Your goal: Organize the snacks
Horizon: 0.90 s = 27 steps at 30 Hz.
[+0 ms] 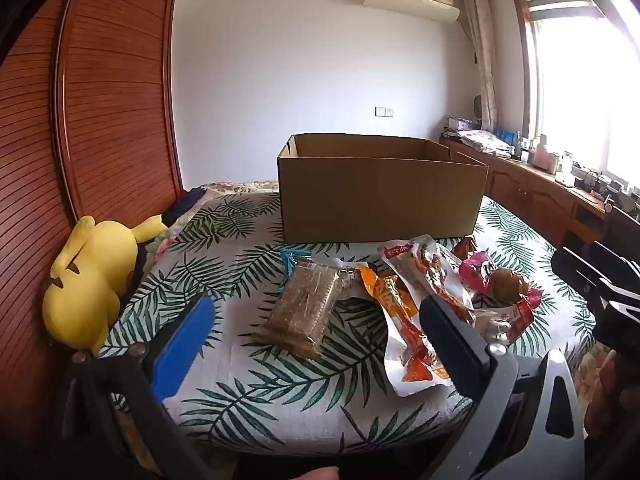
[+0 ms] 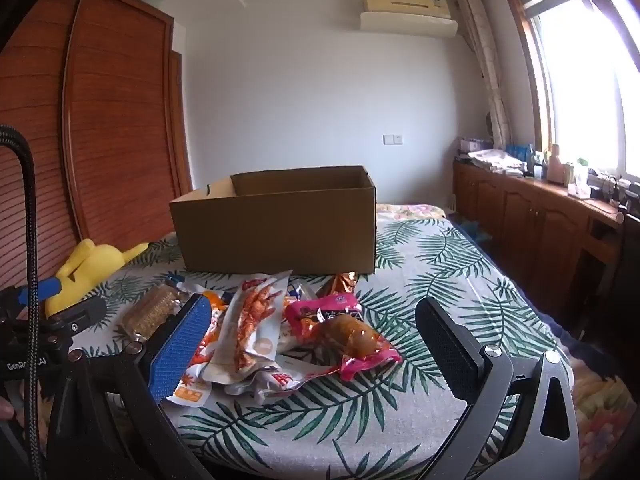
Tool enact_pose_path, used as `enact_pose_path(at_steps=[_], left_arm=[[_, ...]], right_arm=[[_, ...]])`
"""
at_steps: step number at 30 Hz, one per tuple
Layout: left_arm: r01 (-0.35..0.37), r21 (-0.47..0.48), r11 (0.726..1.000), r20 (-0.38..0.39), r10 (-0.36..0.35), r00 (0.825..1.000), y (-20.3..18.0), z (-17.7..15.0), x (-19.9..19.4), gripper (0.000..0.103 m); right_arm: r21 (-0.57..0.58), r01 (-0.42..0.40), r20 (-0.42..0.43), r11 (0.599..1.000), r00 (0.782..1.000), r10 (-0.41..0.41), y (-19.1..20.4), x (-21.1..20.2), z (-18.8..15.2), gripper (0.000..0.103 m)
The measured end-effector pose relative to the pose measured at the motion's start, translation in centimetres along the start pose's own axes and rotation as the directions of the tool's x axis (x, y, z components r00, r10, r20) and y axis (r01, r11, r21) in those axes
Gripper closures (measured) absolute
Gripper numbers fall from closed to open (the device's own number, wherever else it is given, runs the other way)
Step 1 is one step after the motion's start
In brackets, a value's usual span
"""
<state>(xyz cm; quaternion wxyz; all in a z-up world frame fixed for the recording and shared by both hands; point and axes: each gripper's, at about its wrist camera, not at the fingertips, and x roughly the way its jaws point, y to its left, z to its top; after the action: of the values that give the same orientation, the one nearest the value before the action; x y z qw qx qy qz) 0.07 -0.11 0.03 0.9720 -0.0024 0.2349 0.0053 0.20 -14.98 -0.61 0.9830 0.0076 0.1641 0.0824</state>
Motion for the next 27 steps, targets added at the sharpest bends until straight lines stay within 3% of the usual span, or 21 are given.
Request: enact_pose_path(at_steps=[27], left_arm=[[0.007,-0.001,1.0,0.008,-0.006,1.0,0.13,0.37,-0.6,0.0]], right_arm=[[0.003,0.008,-0.001,1.0,1.0,-0.008,-0.24,-0.09,0.06,0.0]])
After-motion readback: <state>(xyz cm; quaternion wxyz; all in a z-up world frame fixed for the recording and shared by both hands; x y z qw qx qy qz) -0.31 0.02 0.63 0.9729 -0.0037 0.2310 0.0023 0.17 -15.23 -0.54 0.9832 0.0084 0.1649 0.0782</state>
